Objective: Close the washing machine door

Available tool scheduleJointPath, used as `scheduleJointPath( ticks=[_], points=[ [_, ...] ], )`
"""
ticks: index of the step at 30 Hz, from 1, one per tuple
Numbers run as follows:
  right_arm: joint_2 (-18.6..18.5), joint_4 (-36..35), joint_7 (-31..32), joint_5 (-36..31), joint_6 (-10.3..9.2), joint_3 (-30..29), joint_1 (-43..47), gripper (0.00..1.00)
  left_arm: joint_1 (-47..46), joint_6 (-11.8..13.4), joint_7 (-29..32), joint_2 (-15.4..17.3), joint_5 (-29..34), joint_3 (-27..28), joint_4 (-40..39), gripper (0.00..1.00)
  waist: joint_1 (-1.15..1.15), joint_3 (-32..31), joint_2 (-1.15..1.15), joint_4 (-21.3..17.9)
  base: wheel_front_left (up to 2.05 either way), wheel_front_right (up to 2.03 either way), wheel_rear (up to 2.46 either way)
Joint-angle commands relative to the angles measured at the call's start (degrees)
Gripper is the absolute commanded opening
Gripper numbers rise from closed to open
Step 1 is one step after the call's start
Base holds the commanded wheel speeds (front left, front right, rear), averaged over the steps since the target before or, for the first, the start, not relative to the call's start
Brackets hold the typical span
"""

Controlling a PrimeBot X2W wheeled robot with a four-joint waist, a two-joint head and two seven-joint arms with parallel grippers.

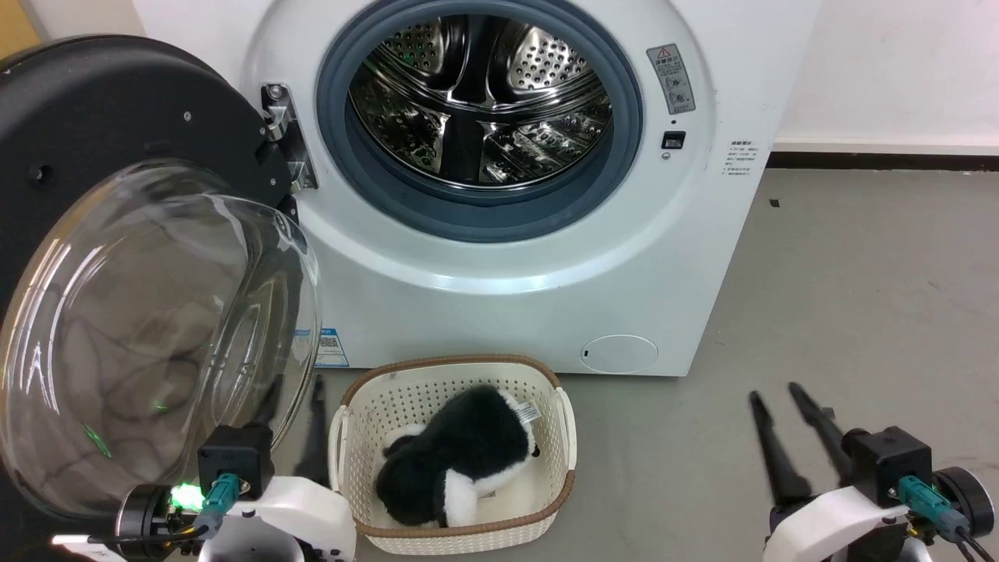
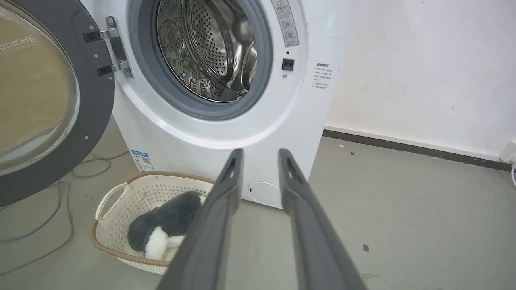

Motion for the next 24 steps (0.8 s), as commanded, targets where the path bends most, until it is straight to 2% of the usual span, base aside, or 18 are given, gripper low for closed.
scheduleJointPath(
  ticks=[1,12,13,14,15,24],
  points=[
    [0.0,0.01,-0.07,0.05,0.0,-0.06,-0.01,1.0,0.0,0.07,-0.07,0.0,-0.01,-0.03,0.0,1.0,0.0,0.01,0.0,0.0,0.0,0.0,0.0],
    [0.02,-0.18,-1.38,1.94,0.0,-0.78,-0.07,1.0,-0.13,1.89,-1.38,-0.01,-0.11,-0.8,0.13,1.0,0.0,0.16,0.0,0.04,0.0,0.0,0.0],
    [0.02,-0.27,-1.73,2.44,0.01,-0.98,-0.07,1.0,-0.17,2.36,-1.74,0.0,-0.1,-1.03,0.15,0.44,0.0,0.21,0.0,0.12,0.0,0.0,0.0],
    [0.03,-0.29,-1.85,2.6,0.01,-1.04,-0.06,1.0,-0.19,2.51,-1.86,0.01,-0.08,-1.1,0.15,0.04,0.0,0.22,0.0,0.16,0.0,0.0,0.0],
    [0.03,-0.31,-1.97,2.74,0.01,-1.11,-0.05,1.0,-0.21,2.65,-1.98,0.04,-0.06,-1.17,0.18,0.0,0.0,0.23,0.0,0.2,0.0,0.0,0.0],
    [0.04,-0.47,-3.05,4.09,0.01,-1.54,-0.06,1.0,-1.01,3.66,-3.06,0.45,-0.37,-1.42,-0.71,0.0,0.0,0.33,0.0,0.99,0.0,0.0,0.0]
  ],
)
